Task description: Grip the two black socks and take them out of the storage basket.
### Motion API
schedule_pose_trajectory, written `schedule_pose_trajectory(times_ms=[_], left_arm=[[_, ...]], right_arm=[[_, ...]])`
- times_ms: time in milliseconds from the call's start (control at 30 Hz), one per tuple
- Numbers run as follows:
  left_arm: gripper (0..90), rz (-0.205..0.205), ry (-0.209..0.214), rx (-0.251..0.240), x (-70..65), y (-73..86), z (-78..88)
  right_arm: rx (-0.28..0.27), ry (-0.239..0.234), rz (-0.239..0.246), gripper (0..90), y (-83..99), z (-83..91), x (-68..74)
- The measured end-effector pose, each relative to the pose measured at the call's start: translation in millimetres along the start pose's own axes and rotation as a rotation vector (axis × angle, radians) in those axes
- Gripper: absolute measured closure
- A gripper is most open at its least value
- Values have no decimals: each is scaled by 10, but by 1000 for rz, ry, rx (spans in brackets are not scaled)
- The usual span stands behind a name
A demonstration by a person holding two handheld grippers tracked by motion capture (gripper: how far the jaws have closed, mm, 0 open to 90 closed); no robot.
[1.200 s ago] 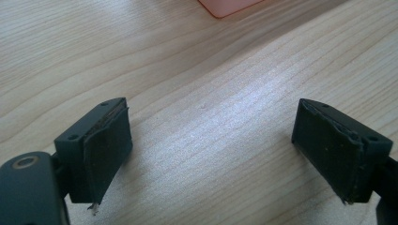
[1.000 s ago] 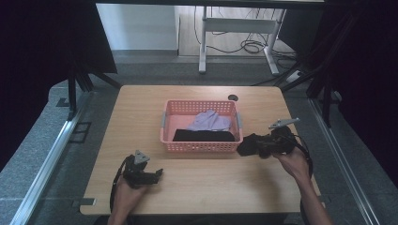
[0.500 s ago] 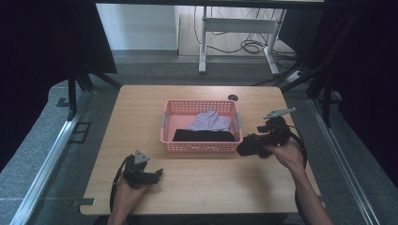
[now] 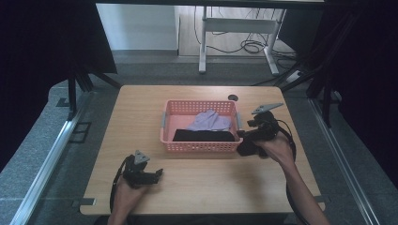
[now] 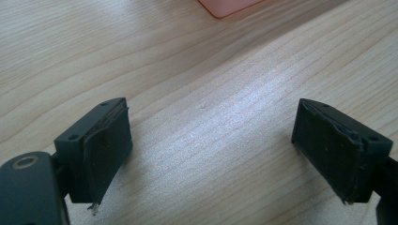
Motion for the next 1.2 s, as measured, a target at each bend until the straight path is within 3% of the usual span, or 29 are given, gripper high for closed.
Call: schedule_pose_trajectory(times_ms=[567,733,1200], left_arm=[[121,-1,0,0,1,0,0],[121,-1,0,0,1,0,0],[120,-2,0,1,2,1,1]], right_arm=[[22,-31,46,332,-242,-401,194],[30,-54,64,397,-299,-532,270],[126,-94,129,516,-377,-983,474]])
Point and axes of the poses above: each handheld gripper's, and its own axes: z roughly backward along the jaws, y roughly out of its underside, x roughly to its left, the point moved 7 cm from there along -z, roughly forward along the jaws, and after that the axes turned 5 degrees about y, right-handed, at the moved point
